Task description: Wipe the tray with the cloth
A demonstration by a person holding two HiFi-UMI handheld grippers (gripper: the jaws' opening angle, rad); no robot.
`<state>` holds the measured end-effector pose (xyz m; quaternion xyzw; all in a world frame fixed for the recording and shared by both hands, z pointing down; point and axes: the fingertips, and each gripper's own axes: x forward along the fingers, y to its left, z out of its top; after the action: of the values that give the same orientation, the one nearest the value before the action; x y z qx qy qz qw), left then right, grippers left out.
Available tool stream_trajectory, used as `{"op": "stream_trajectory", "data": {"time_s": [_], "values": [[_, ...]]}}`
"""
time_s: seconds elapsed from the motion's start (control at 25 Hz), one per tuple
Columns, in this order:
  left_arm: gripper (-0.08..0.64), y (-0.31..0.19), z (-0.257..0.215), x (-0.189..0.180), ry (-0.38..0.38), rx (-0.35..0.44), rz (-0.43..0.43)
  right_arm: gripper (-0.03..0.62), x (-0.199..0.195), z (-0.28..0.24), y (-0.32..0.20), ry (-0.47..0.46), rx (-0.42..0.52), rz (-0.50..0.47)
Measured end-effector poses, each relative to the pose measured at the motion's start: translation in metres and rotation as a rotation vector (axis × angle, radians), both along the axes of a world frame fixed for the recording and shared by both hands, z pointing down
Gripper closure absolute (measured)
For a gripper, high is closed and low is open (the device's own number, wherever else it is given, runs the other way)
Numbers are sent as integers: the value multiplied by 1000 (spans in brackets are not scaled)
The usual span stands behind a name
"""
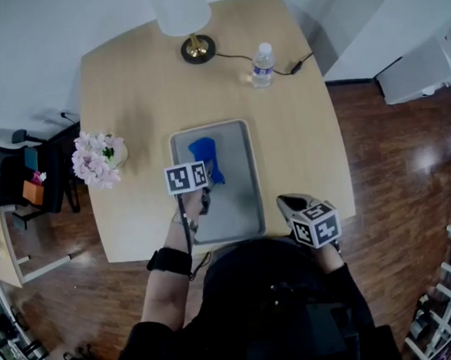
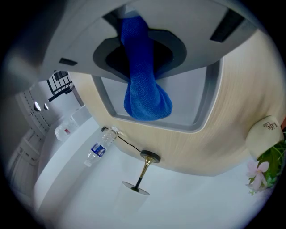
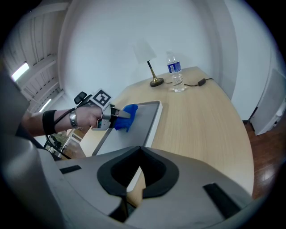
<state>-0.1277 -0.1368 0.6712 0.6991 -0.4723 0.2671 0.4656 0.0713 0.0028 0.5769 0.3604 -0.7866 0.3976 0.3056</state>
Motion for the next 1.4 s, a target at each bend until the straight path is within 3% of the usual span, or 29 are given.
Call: {"op": "stream_trajectory", "data": {"time_s": [0.2, 0.48, 0.64, 0.8, 0.96, 1.2, 1.4], "values": [[462, 80, 1, 13, 1, -37, 64, 586, -5, 0, 3, 0, 3, -7], [462, 198, 5, 33, 73, -149, 118, 586, -9, 2, 10, 5, -4, -25], [462, 213, 6, 31, 112, -172, 116, 586, -9, 7, 16, 10, -14, -33], [462, 213, 4, 35, 98, -158, 156, 586, -8, 6, 20, 10, -9, -34], [462, 174, -7, 44, 101, -90, 154, 586, -1, 4, 19, 9, 0, -24], [462, 21, -22, 51, 63, 55, 64, 586, 11, 0, 16, 5, 15, -22], [462, -70, -14, 44, 17, 50, 23, 586, 26, -2, 14, 8, 15, -5]]}}
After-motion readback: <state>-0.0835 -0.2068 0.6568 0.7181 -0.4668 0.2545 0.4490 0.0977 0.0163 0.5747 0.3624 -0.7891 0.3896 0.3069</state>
